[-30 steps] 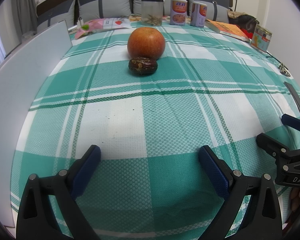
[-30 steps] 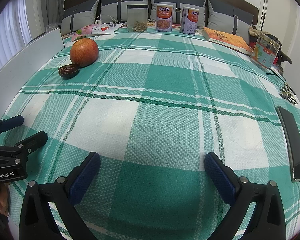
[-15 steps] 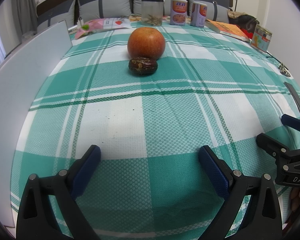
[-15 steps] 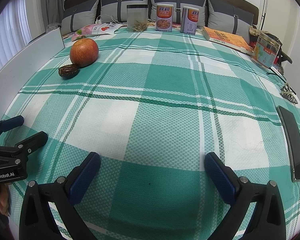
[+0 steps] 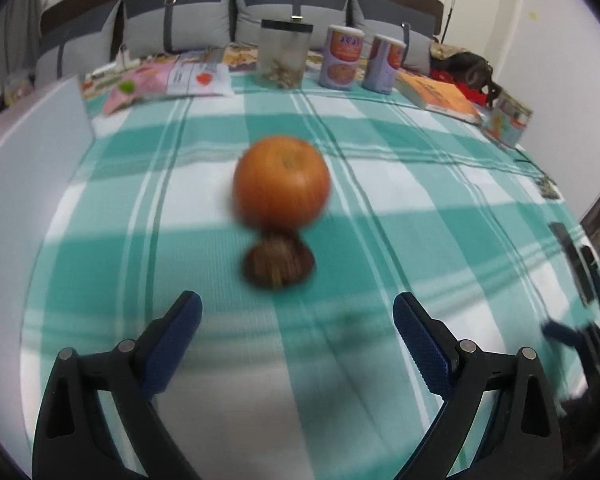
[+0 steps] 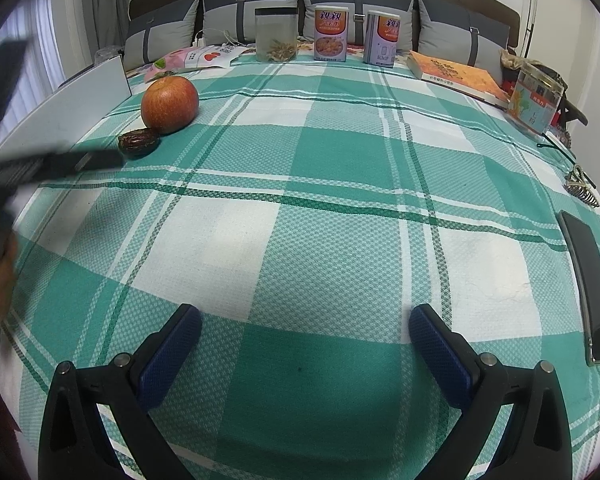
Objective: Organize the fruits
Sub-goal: 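Lower the left tool and grasp the dark shriveled fruit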
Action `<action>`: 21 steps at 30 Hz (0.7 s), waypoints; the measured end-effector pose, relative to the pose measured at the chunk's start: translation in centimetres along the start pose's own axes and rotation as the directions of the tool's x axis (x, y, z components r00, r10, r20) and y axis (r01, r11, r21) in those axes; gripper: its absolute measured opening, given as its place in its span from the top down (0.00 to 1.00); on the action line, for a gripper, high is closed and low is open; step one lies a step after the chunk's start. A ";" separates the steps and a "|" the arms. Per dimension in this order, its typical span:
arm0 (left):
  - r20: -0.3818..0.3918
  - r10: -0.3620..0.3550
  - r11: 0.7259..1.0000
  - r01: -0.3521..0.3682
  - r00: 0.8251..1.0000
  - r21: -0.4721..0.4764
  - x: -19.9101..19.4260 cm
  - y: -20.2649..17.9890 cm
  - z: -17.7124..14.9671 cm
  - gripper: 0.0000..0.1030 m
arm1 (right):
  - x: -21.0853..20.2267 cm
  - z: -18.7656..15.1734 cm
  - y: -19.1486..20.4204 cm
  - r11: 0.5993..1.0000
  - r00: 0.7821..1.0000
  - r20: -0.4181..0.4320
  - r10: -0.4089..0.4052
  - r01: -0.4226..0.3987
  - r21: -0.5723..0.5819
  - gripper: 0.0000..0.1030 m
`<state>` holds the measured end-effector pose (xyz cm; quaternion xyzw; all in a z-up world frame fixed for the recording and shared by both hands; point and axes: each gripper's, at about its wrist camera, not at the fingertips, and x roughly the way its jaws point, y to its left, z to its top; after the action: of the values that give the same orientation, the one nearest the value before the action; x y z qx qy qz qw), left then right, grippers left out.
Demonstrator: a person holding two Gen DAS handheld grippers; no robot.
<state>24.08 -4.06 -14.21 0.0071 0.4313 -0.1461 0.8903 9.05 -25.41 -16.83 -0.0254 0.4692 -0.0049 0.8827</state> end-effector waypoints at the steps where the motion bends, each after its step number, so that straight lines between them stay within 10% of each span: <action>1: -0.009 0.010 1.000 -0.010 1.000 0.005 0.7 0.0 0.5 0.07 | 0.0 0.0 0.0 1.000 1.000 0.000 0.001 -0.001 0.001 0.00; 4: -0.036 0.031 0.999 -0.031 0.999 0.016 2.5 0.3 1.1 0.14 | -0.1 0.0 0.0 1.000 1.000 -0.001 0.003 -0.003 0.000 0.00; 8: -0.023 0.050 0.998 -0.049 0.998 0.049 2.8 0.2 0.7 0.56 | 0.0 0.0 0.0 1.000 1.000 -0.003 0.006 -0.006 -0.001 0.00; 21: -0.054 0.032 0.999 -0.034 0.998 -0.020 -5.6 2.1 -6.1 0.57 | 0.0 0.1 0.0 1.000 1.000 -0.006 0.009 -0.009 -0.001 0.00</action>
<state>16.70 0.24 -13.95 0.0087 0.4566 -0.1266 0.8806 9.15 -25.40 -16.75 -0.0239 0.4719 -0.0009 0.8813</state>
